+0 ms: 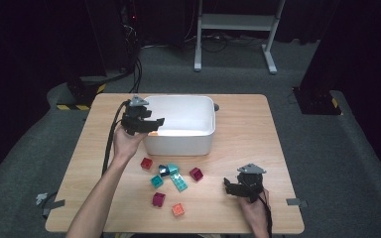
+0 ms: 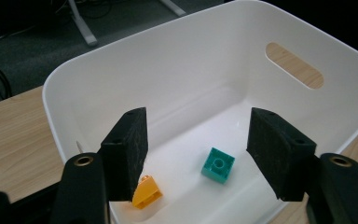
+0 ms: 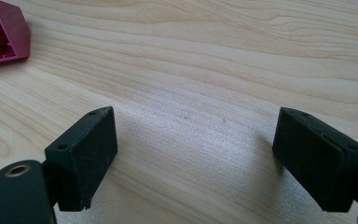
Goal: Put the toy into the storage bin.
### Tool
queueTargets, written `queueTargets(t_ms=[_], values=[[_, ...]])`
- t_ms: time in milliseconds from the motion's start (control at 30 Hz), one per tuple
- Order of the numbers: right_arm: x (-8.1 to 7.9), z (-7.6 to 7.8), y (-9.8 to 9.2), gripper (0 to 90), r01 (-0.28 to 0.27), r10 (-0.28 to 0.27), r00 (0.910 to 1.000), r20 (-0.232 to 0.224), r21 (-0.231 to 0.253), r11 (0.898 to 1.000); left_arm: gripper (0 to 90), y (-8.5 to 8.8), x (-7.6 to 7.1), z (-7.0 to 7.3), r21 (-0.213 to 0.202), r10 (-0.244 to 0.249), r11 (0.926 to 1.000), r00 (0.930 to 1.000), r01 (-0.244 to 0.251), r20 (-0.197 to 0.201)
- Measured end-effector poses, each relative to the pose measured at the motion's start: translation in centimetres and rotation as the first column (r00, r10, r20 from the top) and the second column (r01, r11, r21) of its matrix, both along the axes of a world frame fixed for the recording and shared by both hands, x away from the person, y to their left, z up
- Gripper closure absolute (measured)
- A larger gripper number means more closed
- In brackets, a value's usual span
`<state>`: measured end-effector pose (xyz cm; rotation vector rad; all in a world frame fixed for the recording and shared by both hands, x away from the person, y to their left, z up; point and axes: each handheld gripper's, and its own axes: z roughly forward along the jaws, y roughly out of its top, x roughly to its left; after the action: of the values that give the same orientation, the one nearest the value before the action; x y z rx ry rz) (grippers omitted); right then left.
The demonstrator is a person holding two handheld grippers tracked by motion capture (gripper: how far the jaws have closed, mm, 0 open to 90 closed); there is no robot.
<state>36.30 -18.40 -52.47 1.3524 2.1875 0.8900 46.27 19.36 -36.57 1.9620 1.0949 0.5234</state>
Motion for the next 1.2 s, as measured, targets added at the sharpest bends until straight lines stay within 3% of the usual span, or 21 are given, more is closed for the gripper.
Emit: queueTargets(t_ms=[133, 500, 633, 1100, 1200], values=[[0.0, 0.0, 0.0, 13.5, 0.000, 0.000, 1.0000, 0.000, 0.000, 1.000, 35.3, 0.2, -0.8, 0.3, 0.015, -0.005, 0.9999, 1.0000, 0.004, 0.008], [0.0, 0.0, 0.0, 13.5, 0.000, 0.000, 1.0000, 0.000, 0.000, 1.000, 34.9, 1.0, -2.7, 0.9, 0.001, 0.002, 1.0000, 0.9992, -0.002, 0.039], [0.0, 0.0, 0.0, 13.5, 0.000, 0.000, 1.0000, 0.000, 0.000, 1.000, 34.9, 1.2, -3.7, 0.9, 0.020, -0.003, 0.9998, 0.9990, 0.002, 0.045], [0.0, 0.0, 0.0, 13.5, 0.001, -0.001, 1.0000, -0.001, 0.001, 1.000, 34.7, 4.3, -8.3, -0.7, 0.009, 0.052, 0.9986, 0.9966, -0.052, 0.065], [0.0, 0.0, 0.0, 13.5, 0.001, -0.001, 1.0000, -0.001, 0.001, 1.000, 34.6, 4.9, -9.2, -1.8, 0.011, 0.065, 0.9978, 0.9964, -0.066, 0.054]])
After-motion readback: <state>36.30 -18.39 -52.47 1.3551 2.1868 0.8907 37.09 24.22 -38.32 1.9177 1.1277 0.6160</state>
